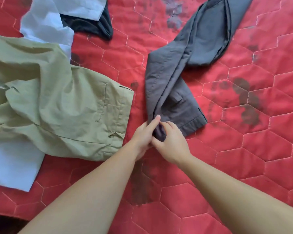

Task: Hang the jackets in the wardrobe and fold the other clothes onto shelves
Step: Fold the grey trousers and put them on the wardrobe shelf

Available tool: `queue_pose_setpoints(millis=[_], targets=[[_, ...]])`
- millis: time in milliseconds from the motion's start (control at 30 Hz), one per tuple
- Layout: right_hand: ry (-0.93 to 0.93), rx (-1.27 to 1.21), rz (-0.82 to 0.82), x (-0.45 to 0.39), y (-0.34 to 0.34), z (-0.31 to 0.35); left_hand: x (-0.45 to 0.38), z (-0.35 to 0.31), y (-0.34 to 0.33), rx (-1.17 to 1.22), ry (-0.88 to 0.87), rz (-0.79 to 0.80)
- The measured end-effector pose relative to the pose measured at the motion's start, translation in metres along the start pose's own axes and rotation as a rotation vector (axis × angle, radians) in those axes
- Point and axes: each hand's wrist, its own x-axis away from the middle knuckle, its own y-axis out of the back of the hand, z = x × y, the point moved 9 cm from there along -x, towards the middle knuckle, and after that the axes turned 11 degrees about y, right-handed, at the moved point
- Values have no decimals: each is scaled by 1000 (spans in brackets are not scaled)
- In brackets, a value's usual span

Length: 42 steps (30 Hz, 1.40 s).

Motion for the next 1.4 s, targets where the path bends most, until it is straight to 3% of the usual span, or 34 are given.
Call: queue_pose_setpoints(millis=[167, 333, 533, 700, 800, 867, 1000, 1067, 1133, 1300, 1400], targets=[[-26, -107, -209, -2, 15, -3, -4, 10, -3, 89, 33, 106], [-218, -272, -467, 5, 76, -17, 2, -6, 15, 119, -78, -134], [-413, -195, -778, 63, 202, -48, 64, -66, 35, 165, -121, -358], [-462, -154, -806, 140, 295, -39, 156, -143, 9, -26, -281, -206], [-475, -216, -941, 194, 360, -27, 227, -171, -8, 3, -402, -110], [-517, -280, -921, 224, 372, -34, 259, -152, -10, -53, -371, -175], [-775, -424, -537, 287, 318, -78, 299, -47, -19, -224, -102, -189], [-742, -533, -486, 299, 327, -71, 325, -39, -36, -326, -130, -189], [-609, -575, -535, 293, 380, -33, 371, -84, -67, -324, -294, -208], [-112, -692, -882, 292, 581, 116, 539, -253, -131, 102, -864, -56], [-69, -647, -869, 315, 626, 161, 585, -302, -134, 149, -911, -33]])
